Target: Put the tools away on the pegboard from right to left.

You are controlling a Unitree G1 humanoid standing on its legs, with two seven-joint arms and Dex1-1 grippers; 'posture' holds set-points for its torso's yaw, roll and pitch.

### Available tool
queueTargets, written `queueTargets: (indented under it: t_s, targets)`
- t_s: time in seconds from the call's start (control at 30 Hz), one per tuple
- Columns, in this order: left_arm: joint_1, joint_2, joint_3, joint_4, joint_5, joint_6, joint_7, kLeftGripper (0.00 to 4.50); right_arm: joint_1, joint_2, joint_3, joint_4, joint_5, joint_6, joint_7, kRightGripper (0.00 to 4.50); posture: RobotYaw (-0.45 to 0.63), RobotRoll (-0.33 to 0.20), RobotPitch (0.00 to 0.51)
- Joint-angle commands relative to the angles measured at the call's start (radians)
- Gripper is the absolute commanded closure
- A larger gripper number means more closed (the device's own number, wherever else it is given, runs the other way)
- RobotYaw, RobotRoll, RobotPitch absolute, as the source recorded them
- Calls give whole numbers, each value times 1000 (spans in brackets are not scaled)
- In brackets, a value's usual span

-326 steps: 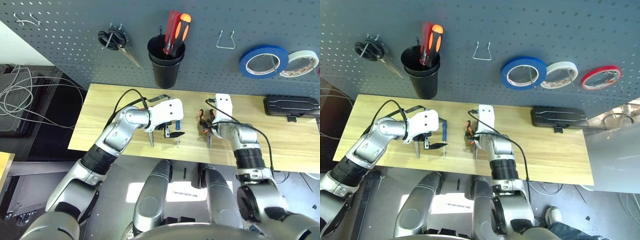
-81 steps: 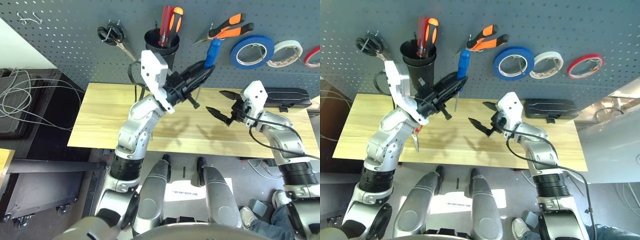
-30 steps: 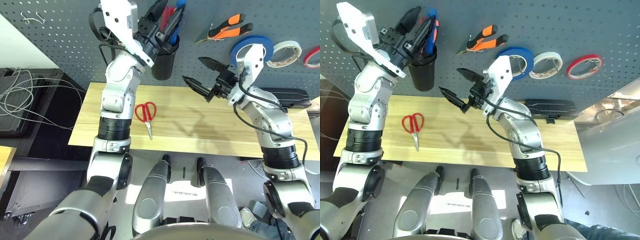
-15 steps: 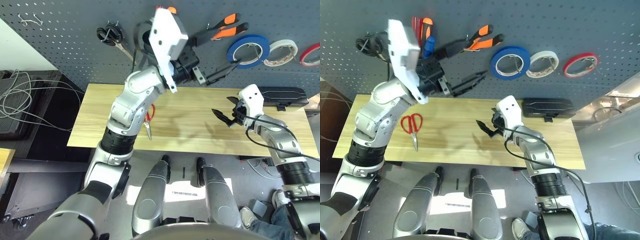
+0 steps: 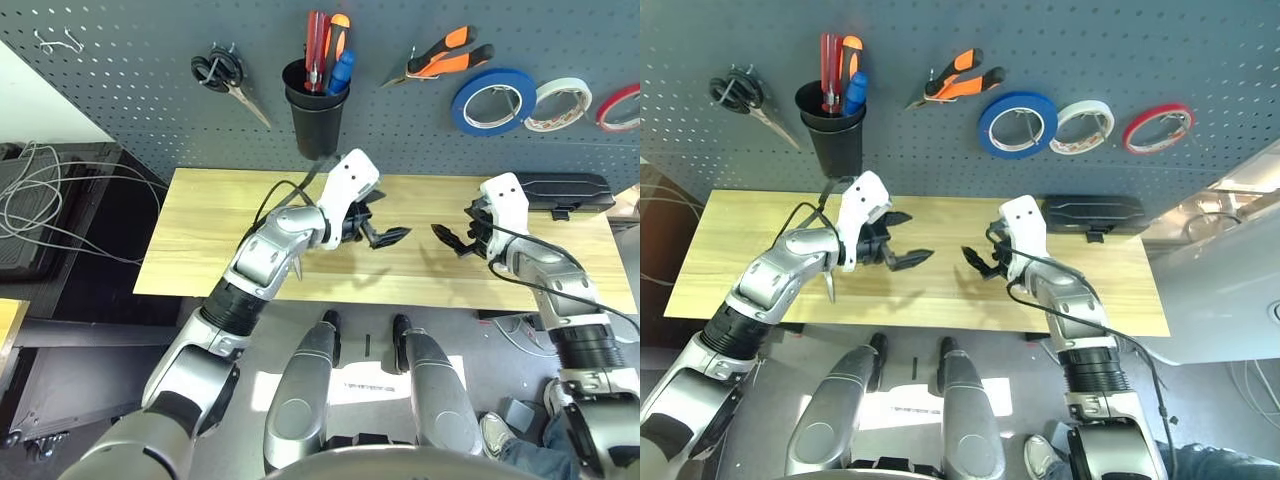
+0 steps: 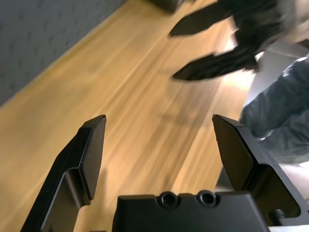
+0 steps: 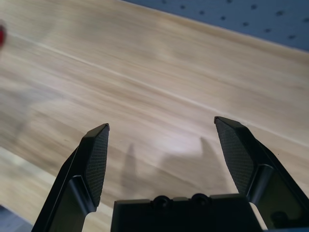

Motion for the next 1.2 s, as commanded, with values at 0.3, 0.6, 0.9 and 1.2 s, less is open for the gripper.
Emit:
queueTargets:
  t_s: [0.3,0.6,0.9,1.2]
  targets:
    - [75,4,185,286,129,-76,270,13,-50,50,72,-29,14,62,23,0,105,0,323]
    - [68,-8,343,435,123,-104,403,13,-75,96,174,3,-23,22,43,0,103,0,351]
    - [-15,-4,415,667,136,-237,473,13,-111,144,193,26,-33,2,35,0,97,0,383]
    - [-82,4,424,900,163,-355,495,13,-104,171,206,-17,-27,25,38,0,80,0,400]
